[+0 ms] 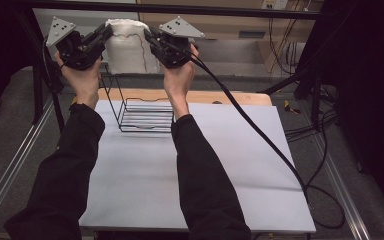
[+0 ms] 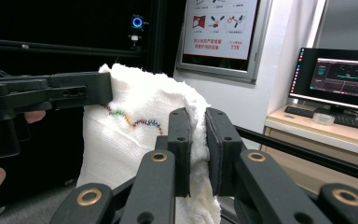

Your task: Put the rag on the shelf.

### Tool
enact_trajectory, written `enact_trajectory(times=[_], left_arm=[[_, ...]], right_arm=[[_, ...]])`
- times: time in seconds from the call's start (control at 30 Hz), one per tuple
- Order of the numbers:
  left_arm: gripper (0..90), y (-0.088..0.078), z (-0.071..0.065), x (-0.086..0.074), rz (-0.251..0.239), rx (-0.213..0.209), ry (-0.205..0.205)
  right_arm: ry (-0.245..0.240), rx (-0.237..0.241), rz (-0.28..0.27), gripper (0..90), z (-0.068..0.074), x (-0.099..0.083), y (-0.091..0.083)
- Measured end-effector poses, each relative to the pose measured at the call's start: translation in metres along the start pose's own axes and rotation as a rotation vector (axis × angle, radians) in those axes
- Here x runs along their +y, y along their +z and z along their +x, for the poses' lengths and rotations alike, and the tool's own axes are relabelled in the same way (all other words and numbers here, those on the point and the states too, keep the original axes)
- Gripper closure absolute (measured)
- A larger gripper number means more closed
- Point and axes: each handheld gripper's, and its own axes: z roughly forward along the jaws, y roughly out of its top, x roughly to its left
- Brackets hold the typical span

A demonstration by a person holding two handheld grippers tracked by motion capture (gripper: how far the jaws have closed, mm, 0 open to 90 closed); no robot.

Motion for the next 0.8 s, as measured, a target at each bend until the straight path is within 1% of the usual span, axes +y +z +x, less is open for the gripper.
enact_trajectory(times=[0.2, 0.33, 0.43, 0.47, 0.5, 0.67, 0.73, 0.8], left_arm=[[82.8, 0.006, 0.006, -0.002, 0.014, 0.001, -0.001], [82.8, 0.010, 0.007, -0.008, 0.031, 0.005, 0.009], [82.8, 0.013, 0.009, -0.012, 0.041, 0.004, -0.001], [82.8, 0.014, 0.009, -0.013, 0.044, 0.003, 0.000], [82.8, 0.014, 0.009, -0.015, 0.045, 0.004, 0.005], [82.7, 0.012, 0.012, -0.020, 0.054, 0.006, 0.002], [82.8, 0.013, 0.013, -0.021, 0.060, 0.006, 0.004], [82.7, 0.014, 0.013, -0.022, 0.065, 0.001, -0.004]], right_arm=[[0.000, 0.004, 0.010, 81.3, 0.001, -0.003, 0.006], [0.000, -0.006, 0.024, 81.2, -0.001, -0.006, 0.009], [-0.009, -0.011, 0.038, 81.2, -0.001, -0.008, 0.011], [-0.005, -0.013, 0.042, 81.2, -0.002, -0.009, 0.012], [-0.003, -0.015, 0.047, 81.2, -0.002, -0.010, 0.012], [-0.010, -0.012, 0.065, 81.1, 0.000, -0.015, 0.014], [-0.016, -0.011, 0.069, 81.1, 0.002, -0.016, 0.014], [-0.028, -0.014, 0.078, 81.1, 0.003, -0.017, 0.014]])
